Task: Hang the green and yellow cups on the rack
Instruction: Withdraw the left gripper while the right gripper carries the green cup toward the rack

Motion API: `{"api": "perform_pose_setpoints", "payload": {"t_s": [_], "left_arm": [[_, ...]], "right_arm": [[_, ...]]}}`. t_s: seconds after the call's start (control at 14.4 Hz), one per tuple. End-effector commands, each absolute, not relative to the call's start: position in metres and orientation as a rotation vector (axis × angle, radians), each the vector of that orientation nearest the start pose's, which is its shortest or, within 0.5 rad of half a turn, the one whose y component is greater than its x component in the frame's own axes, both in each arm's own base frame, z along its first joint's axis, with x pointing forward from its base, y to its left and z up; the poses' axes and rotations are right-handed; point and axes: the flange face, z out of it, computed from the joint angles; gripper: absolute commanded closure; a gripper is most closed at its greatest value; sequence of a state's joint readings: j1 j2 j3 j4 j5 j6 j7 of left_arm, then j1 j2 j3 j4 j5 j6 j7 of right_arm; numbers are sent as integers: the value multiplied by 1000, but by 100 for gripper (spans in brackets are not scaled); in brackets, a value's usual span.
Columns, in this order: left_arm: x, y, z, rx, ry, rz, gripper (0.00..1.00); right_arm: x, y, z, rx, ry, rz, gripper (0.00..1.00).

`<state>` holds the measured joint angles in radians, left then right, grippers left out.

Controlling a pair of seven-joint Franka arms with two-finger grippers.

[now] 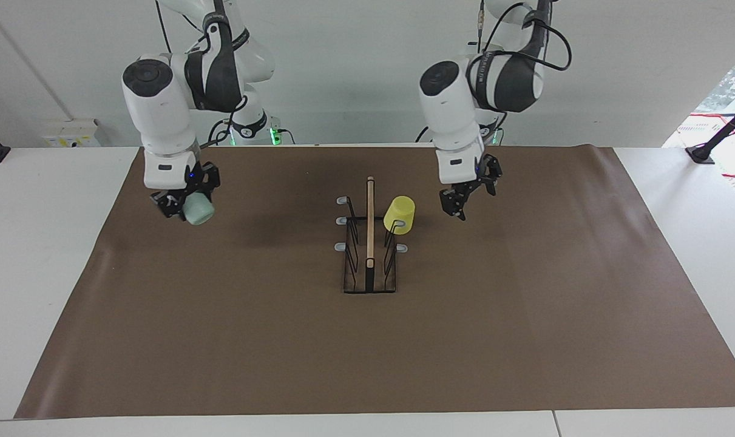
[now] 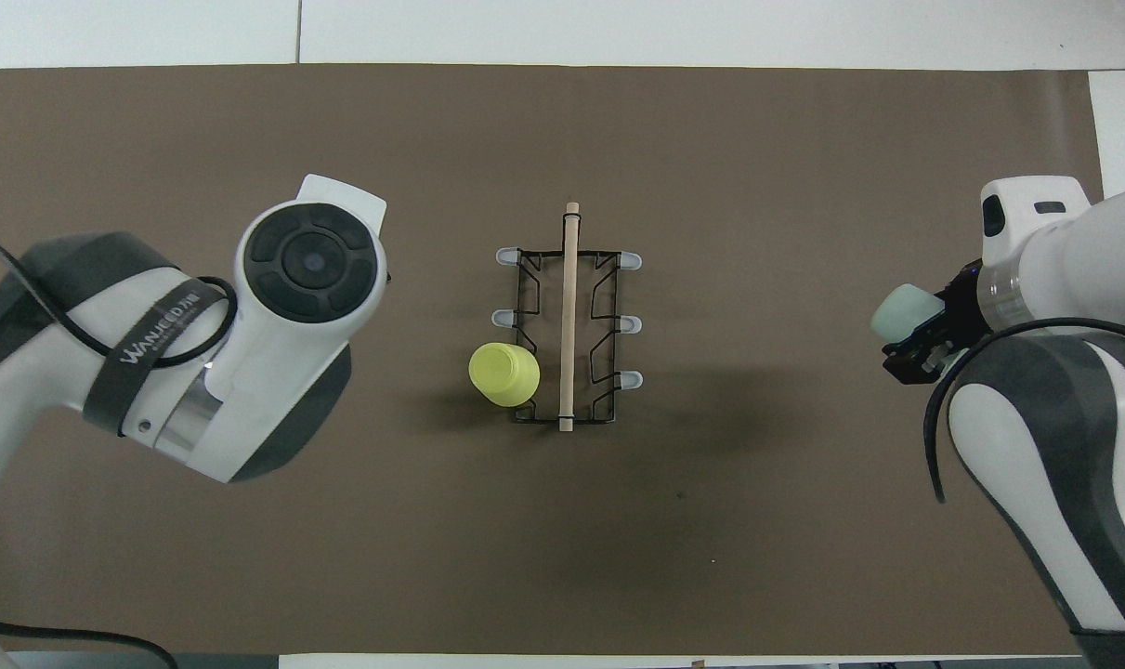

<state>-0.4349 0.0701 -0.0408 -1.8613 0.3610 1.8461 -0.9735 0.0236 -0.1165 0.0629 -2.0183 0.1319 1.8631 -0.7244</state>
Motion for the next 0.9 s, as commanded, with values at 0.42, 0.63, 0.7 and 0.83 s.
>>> {"api": "perform_pose_setpoints", "payload": {"t_s": [0.42,0.63,0.7,0.83], "left_arm": [[559,-77,520,-3081,-279,-79,0],[561,-61,554,-3125,-236,-49,0],[561,-52,569,-3148,-240,-42,0],[558,-42,590,-3163,-189,-9,0]], "right_arm": [[502,111,510,-2167,-809,-485,100],[493,130,484,-1993,-738,-631,100],[490,130,469,-1957,-683,-667,100],[478,155,446,-1899,-589,-729,100]]}}
